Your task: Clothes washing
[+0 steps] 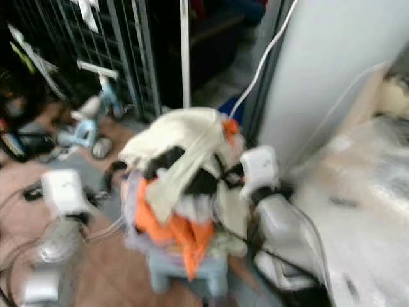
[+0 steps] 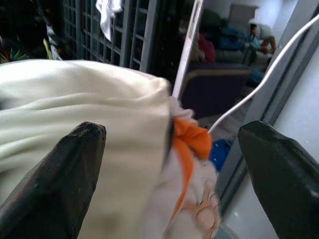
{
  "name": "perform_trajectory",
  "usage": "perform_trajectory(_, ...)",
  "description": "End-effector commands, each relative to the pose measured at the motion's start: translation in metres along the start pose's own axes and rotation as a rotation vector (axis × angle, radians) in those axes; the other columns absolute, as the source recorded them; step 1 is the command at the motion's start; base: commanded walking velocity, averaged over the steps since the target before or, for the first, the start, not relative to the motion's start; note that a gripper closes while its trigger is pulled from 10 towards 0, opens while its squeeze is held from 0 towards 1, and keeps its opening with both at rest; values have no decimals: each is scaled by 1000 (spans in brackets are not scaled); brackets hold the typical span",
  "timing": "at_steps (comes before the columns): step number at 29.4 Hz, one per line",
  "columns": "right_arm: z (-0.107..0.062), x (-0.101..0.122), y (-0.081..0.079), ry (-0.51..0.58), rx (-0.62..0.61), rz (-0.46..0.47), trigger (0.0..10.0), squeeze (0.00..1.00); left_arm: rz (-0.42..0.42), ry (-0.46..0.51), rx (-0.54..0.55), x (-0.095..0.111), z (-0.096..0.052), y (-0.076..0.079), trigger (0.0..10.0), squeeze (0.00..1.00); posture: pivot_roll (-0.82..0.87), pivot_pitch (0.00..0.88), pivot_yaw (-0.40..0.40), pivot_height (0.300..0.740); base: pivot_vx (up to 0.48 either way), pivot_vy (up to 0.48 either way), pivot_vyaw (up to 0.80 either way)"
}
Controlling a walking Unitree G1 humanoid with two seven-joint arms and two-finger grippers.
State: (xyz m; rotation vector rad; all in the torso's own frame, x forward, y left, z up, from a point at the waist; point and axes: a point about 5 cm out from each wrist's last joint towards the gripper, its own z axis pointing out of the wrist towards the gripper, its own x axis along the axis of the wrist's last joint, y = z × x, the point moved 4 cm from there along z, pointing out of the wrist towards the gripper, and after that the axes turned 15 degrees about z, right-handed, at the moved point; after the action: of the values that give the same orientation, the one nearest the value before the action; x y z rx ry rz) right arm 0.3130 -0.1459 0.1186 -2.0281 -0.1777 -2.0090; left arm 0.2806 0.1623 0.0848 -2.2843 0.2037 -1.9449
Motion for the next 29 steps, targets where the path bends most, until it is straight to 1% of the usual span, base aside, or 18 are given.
perform_trajectory(1, 11, 13, -13, 45, 41, -1, 10000, 0, 18, -4, 41, -1, -1, -15, 10000, 0, -43, 0, -29, 740, 0, 0, 0)
perform_trajectory(4, 21, 18, -15, 48, 58, 17, 10000, 0, 41, 12, 46, 4, 0, -16, 10000, 0, -23, 0, -31, 740, 0, 0, 0)
perform_trajectory(6, 23, 19, -16, 50, 71, 26, 10000, 0, 39, 14, 48, 5, 0, -16, 10000, 0, -21, 0, -32, 740, 0, 0, 0)
perform_trajectory(8, 27, 19, -20, 30, 110, 70, 10000, 0, 47, 26, 50, 9, -2, -14, 10000, 0, -17, 0, -40, 740, 0, 0, 0)
perform_trajectory(9, 28, 17, -20, 13, 119, 94, 9412, 0, 45, 26, 48, 9, -3, -13, 10000, 0, -19, 0, -42, 740, 0, 0, 0)
perform_trajectory(10, 29, 15, -21, -5, 124, 119, 9137, 0, 43, 22, 45, 8, -4, -11, 10000, 0, -19, 0, -43, 740, 0, 0, 0)
perform_trajectory(11, 31, 12, -22, -33, 133, 147, 3529, 0, 42, 17, 39, 6, -5, -9, 10000, 0, -19, 0, -46, 740, 0, 0, 0)
perform_trajectory(12, 31, 10, -23, -50, 140, 164, 3529, 0, 41, 14, 35, 5, -6, -8, 10000, 0, -19, 0, -46, 740, 0, 0, 0)
perform_trajectory(13, 32, 7, -25, -78, 159, 165, 0, 0, 39, 10, 30, 4, -6, -7, 10000, 0, -20, 0, -47, 740, 0, 0, 0)
perform_trajectory(15, 32, 4, -26, -104, 171, 153, 0, 0, 36, 8, 31, 4, -7, -7, 10000, 0, -19, 0, -50, 740, 0, 0, 0)
perform_trajectory(19, 28, -17, -21, -247, 161, 151, 0, 0, 36, -2, 41, 2, -6, -10, 10000, 0, -18, 0, -53, 740, 0, 0, 0)
perform_trajectory(21, 25, -23, -18, -281, 162, 135, 0, 0, 36, -9, 42, 1, -7, -10, 10000, 0, -20, 0, -52, 740, 0, 0, 0)
perform_trajectory(22, 25, -23, -18, -281, 162, 135, 0, 0, 36, -9, 42, 1, -7, -10, 10000, 0, -20, 0, -52, 740, 0, 0, 0)
perform_trajectory(23, 22, -31, -17, -335, 161, 157, 0, 0, 37, -11, 40, 1, -7, -9, 10000, 0, -20, 0, -52, 740, 0, 0, 0)
perform_trajectory(25, 18, -41, -18, -402, 177, 153, 0, 0, 41, -16, 30, 0, -7, -8, 10000, 0, -21, 0, -50, 740, 0, 0, 0)
perform_trajectory(29, 16, -46, -19, -439, 158, 174, 0, 0, 41, -19, 27, -1, -6, -7, 10000, 0, -22, 0, -47, 740, 0, 0, 0)
